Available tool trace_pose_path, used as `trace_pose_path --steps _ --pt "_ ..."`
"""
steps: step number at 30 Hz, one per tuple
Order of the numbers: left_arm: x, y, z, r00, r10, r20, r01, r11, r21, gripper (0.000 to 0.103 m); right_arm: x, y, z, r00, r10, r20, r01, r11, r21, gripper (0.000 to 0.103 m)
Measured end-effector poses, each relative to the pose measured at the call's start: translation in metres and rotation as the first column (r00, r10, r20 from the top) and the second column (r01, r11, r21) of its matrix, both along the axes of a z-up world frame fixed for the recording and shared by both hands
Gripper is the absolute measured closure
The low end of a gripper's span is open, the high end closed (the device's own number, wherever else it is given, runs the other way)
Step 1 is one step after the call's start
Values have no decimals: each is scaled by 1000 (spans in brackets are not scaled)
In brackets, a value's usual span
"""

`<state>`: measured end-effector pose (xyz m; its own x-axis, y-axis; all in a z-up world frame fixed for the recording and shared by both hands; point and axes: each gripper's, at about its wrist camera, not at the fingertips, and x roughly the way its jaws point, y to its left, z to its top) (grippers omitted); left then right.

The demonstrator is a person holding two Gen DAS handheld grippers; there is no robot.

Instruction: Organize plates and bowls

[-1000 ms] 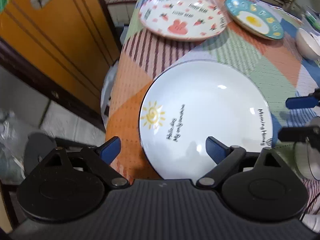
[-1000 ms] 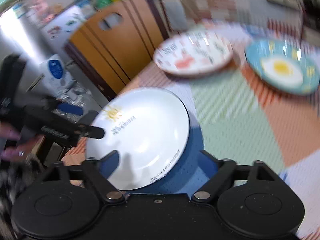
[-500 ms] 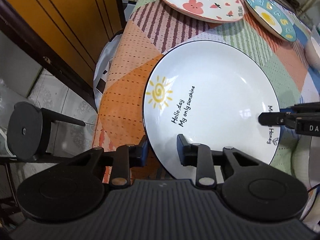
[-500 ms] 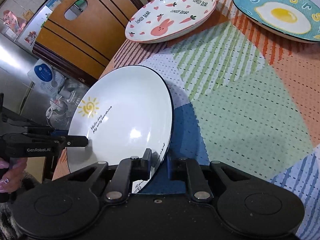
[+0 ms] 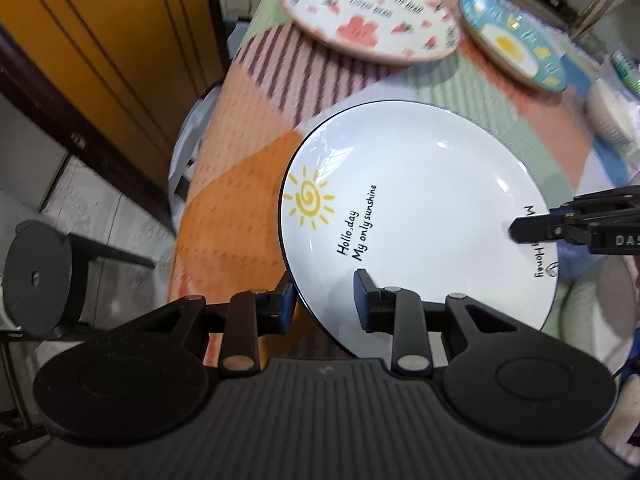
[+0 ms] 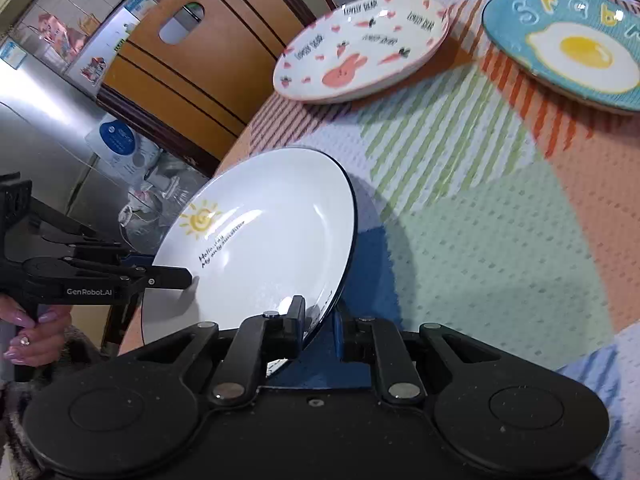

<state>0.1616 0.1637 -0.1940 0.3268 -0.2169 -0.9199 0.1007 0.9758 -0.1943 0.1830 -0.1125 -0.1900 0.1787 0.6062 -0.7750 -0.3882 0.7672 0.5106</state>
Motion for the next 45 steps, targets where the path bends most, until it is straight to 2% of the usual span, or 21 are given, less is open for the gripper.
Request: trace_pose_path --steps 5,11,18,25,31,35,39,42,45 --pt "8 -24 16 998 -3 60 3 1000 -6 75 4 -23 17 999 -1 52 1 1000 2 84" --pt "28 -63 36 994 -67 91 69 997 -21 75 8 -66 38 994 -42 100 43 999 -8 84" --pt "53 -116 37 985 -145 93 148 989 -23 74 9 -115 52 982 -107 154 114 993 -39 84" --pt "76 -160 19 976 -216 38 217 975 -37 74 6 -155 40 977 -170 128 180 981 -73 84" --pt "84 -177 5 969 -246 8 246 969 -37 73 3 -173 26 975 -190 111 201 975 -96 83" --pt "82 -180 -4 967 -253 2 253 967 -36 73 3 -172 18 976 -193 103 205 972 -116 81" --pt "80 -184 -14 965 -263 -9 263 964 -26 74 2 -165 11 975 -180 127 201 963 -181 80" --pt "74 -191 -13 958 -285 12 285 958 9 74 2 -155 5 973 -171 156 207 944 -257 76" --pt "72 -194 -11 956 -294 3 294 955 25 75 4 -152 1 959 -231 166 272 917 -293 74"
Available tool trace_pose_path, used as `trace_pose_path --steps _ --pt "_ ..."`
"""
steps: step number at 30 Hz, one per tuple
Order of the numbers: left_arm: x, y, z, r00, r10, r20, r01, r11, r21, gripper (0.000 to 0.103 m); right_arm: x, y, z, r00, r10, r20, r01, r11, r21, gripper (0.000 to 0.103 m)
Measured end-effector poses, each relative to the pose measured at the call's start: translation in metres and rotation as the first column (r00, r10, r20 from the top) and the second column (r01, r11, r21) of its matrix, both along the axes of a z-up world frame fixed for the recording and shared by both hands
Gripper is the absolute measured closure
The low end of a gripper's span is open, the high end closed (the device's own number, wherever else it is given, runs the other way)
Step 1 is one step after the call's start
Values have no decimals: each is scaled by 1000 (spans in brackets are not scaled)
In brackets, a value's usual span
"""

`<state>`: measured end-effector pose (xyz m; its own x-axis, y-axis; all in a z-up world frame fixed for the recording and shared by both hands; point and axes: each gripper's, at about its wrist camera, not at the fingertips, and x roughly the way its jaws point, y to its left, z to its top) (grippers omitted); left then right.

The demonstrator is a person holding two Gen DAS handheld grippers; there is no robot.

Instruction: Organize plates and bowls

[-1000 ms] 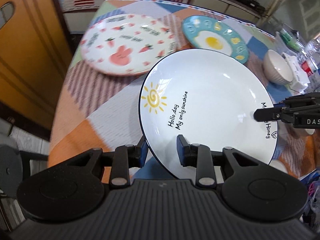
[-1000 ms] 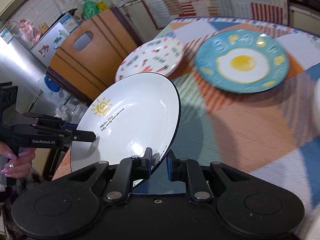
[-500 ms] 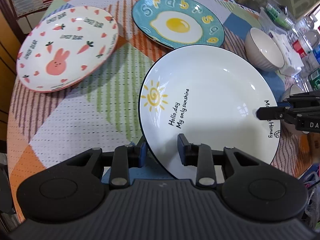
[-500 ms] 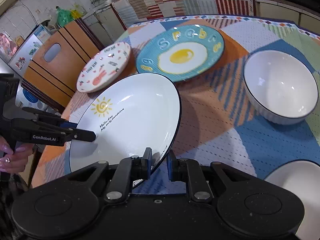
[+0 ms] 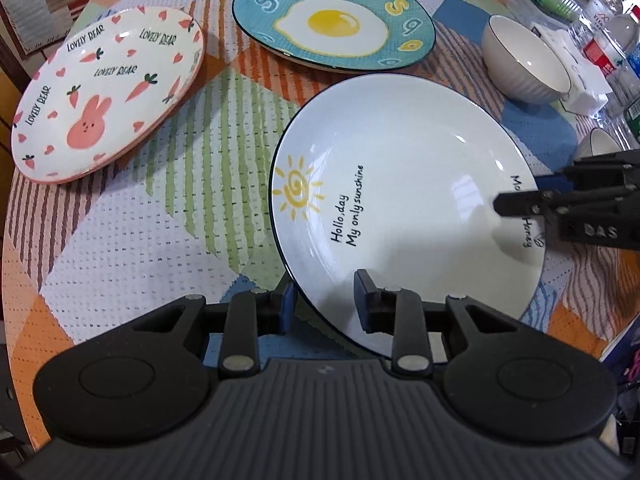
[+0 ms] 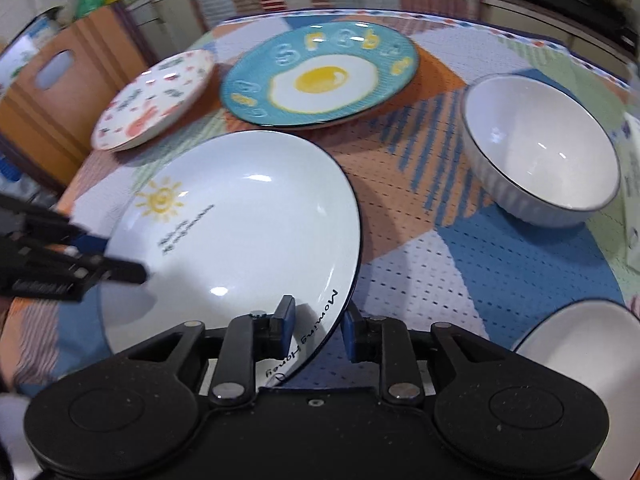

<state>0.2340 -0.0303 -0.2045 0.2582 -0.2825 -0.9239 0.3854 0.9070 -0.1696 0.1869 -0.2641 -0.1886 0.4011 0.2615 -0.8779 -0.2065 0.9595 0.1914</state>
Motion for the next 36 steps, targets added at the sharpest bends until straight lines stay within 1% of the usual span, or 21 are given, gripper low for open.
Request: trace_pose_path --steps 1,2,3,4,5,6,7,9,11,13,19,22,23,25,28,30,32,33,35,36 --pt "-1 0 2 1000 3 -9 -3 1000 5 75 -1 3 2 999 -28 17 28 999 -30 74" --pt "-3 1 7 1000 11 -9 -11 1000 7 75 -3 7 6 997 -50 56 54 996 -77 74" --pt "-5 2 13 1000 14 -4 -14 1000 12 74 -5 11 11 992 -71 102 83 989 -122 70" --pt "-8 2 20 1000 8 5 -8 1000 18 74 -8 12 17 988 -87 128 105 984 -146 67" --pt "-12 4 27 1000 1 22 -1 1000 16 74 -9 12 22 985 -99 141 118 984 -136 67" --pt "-15 6 36 999 -4 39 4 1000 16 71 -11 11 28 983 -113 147 130 986 -107 66" --pt "-17 7 43 999 -10 49 9 1000 20 71 -13 10 35 982 -126 144 138 988 -74 63" --pt "-23 9 58 998 -17 66 13 999 51 71 -19 11 46 983 -123 134 129 991 -36 59" --pt "-28 10 70 995 -35 93 26 995 100 71 -28 19 57 984 -101 147 108 993 -43 58" --pt "-34 15 81 991 -42 123 27 992 121 70 -36 27 67 986 -71 152 81 995 -60 56" --pt "-46 36 109 987 -28 161 14 996 87 64 -60 55 90 989 20 150 -5 994 -105 47" --pt "-48 52 121 987 -20 156 15 999 32 61 -72 71 111 985 69 156 -44 986 -160 45" --pt "-47 57 124 987 -9 159 5 1000 26 61 -77 75 119 982 92 166 -63 983 -170 45" --pt "-49 66 134 981 -11 194 4 999 32 60 -85 85 134 971 139 195 -104 978 -182 44" --pt "-52 79 150 967 -13 255 6 1000 27 53 -89 100 156 953 188 236 -147 973 -178 40" --pt "-51 88 159 960 5 280 -11 1000 22 46 -87 109 167 942 204 267 -165 973 -161 38" --pt "-48 96 165 954 24 300 -35 999 30 42 -81 118 175 931 227 286 -192 971 -145 38" --pt "-46 99 167 951 31 308 -44 998 36 40 -78 123 179 924 244 295 -211 967 -140 38" --pt "-39 106 167 948 47 315 -66 997 48 39 -70 134 183 914 265 308 -232 963 -139 33" --pt "-35 109 168 942 57 331 -80 995 56 39 -66 139 186 907 277 319 -247 960 -131 31"
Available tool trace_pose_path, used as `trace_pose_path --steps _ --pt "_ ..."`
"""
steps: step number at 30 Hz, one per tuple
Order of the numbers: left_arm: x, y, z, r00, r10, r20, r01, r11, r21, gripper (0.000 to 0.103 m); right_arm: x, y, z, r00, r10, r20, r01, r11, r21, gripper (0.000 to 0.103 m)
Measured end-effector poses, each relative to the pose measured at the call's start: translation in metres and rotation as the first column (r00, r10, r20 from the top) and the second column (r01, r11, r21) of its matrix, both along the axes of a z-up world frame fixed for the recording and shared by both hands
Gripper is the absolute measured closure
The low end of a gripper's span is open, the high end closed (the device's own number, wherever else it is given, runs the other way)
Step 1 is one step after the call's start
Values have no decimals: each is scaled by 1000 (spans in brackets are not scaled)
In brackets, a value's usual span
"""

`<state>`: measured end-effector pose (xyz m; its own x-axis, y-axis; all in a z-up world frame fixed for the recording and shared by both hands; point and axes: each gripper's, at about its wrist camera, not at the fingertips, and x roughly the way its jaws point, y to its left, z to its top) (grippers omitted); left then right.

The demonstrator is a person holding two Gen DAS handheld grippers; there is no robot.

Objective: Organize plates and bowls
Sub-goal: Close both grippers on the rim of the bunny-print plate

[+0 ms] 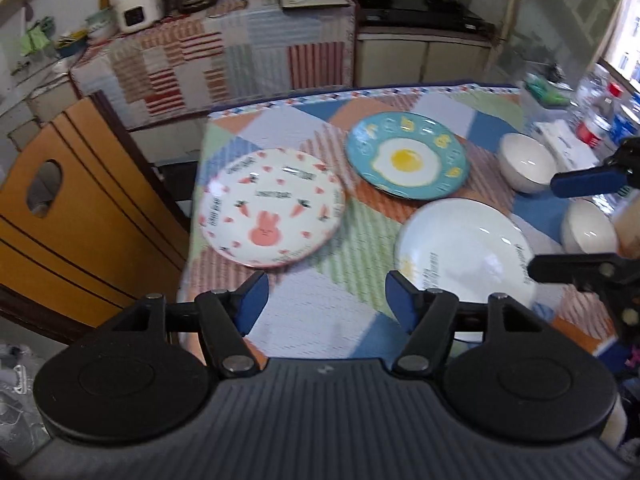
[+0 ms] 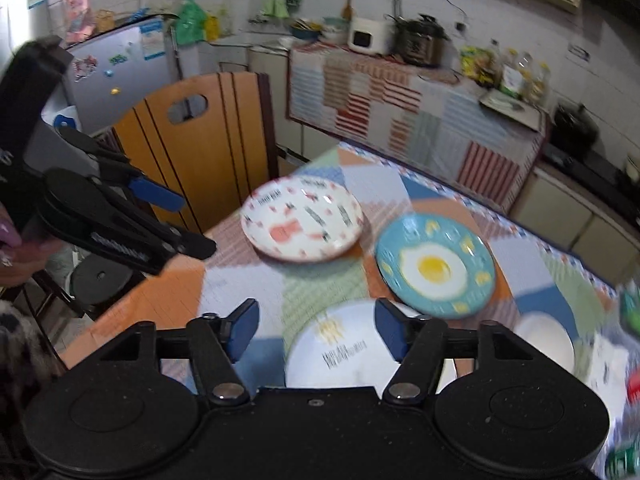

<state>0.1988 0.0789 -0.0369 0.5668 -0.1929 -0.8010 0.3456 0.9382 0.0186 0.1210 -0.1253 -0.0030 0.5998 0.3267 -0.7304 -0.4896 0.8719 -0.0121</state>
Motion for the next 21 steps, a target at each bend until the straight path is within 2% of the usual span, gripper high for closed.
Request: trace_pose_path --steps 2,4,7,11,14,17,21 --pt "6 4 0 999 17 36 -18 1000 14 39 10 10 3 999 38 14 -39 999 24 31" --pt "13 10 0 998 22 52 -22 1000 -6 39 21 20 1 997 73 15 -73 997 29 31" --pt "27 17 -3 997 54 54 -54 998 -12 38 39 28 -8 998 63 16 -64 995 72 31" --pt "51 25 -18 997 59 40 -59 998 3 24 63 29 -30 999 32 19 -34 987 157 30" --pt "71 33 -34 996 91 14 -90 996 -7 23 86 31 -51 1000 31 4 -31 984 177 30" --pt "83 45 -49 986 156 58 -152 986 -64 22 110 32 -71 999 1 -43 8 979 206 30" --pt "89 57 -69 986 160 56 -152 981 -120 22 136 32 -96 994 -41 -101 67 963 263 30"
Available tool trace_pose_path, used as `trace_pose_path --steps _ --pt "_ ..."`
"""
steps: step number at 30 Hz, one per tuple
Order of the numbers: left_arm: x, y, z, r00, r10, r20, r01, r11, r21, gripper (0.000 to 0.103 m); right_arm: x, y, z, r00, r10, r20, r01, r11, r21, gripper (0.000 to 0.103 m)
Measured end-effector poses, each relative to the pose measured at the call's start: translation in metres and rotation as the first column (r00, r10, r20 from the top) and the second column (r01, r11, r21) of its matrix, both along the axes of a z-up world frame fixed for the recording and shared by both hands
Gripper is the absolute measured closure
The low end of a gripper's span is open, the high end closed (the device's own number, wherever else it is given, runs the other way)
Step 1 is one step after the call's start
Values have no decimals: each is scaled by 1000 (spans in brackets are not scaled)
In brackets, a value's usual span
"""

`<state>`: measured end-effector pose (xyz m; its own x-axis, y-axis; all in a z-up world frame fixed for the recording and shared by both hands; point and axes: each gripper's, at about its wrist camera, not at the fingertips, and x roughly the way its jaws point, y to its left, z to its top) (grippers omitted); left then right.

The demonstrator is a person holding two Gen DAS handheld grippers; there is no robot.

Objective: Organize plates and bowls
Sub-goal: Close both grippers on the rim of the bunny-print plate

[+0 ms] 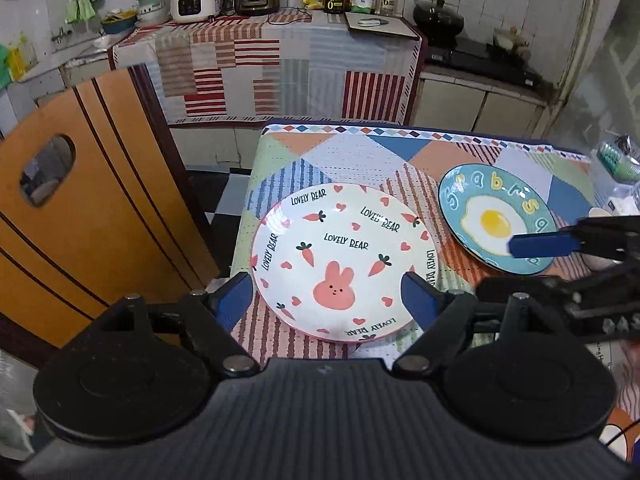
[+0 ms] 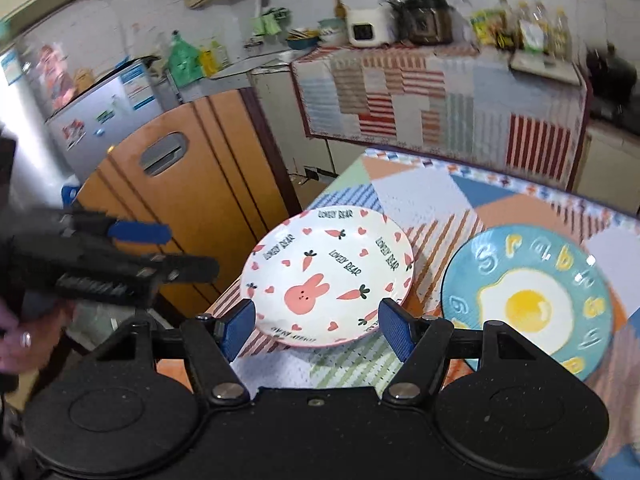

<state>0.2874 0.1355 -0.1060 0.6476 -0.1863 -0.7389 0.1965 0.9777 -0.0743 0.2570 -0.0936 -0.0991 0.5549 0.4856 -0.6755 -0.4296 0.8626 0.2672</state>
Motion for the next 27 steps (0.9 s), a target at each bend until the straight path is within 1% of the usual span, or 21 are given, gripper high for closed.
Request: trace_pose_path --steps 2,5,7,9,12,14,16,17,19,20,21,22,23,24,25,26,27 --pt "3 3 -9 1000 7 0 -7 1000 -4 22 10 1 -14 1000 -11 -23 12 1000 21 30" --pt "7 8 -26 1000 21 16 -21 1000 -12 22 22 3 -35 998 -33 -50 34 999 19 30" --pt "12 10 -38 999 32 11 -32 999 -20 22 34 5 -49 994 -36 -108 37 999 6 30" --pt "18 16 -52 998 68 -5 -68 997 -39 22 41 2 -60 989 -67 -135 70 997 18 30" --pt "30 24 -70 992 123 -39 -126 988 -91 24 48 -2 -74 980 -98 -176 106 994 37 30" --pt "37 26 -80 987 154 -52 -159 982 -97 26 53 -6 -83 976 -113 -188 129 989 71 30" --pt "39 25 -87 986 162 -45 -166 981 -102 26 59 -9 -90 969 -149 -199 171 980 97 32" --pt "40 25 -91 986 159 -46 -163 981 -107 28 63 -11 -94 964 -164 -212 190 976 107 34" --pt "43 24 -98 984 165 -66 -172 979 -108 33 71 -12 -101 954 -179 -238 213 969 125 45" --pt "44 25 -101 983 168 -79 -176 978 -110 35 74 -11 -103 953 -176 -245 211 969 128 49" --pt "45 26 -105 981 167 -94 -178 977 -119 35 77 -9 -105 952 -169 -254 205 971 122 55" --pt "47 28 -107 979 170 -111 -184 974 -132 35 78 -5 -106 952 -168 -257 199 975 100 58" --pt "47 30 -110 976 177 -125 -194 970 -146 37 78 -2 -106 957 -164 -240 189 978 85 58" --pt "48 32 -112 974 183 -136 -203 966 -157 43 77 1 -106 963 -164 -214 181 981 63 59" --pt "49 33 -114 972 186 -145 -209 964 -164 46 75 4 -106 968 -164 -192 176 983 46 64" --pt "50 34 -116 970 189 -155 -215 962 -169 51 74 5 -108 970 -168 -176 177 983 39 66" --pt "51 35 -119 967 194 -166 -222 960 -172 62 73 6 -109 971 -173 -165 182 983 36 72"
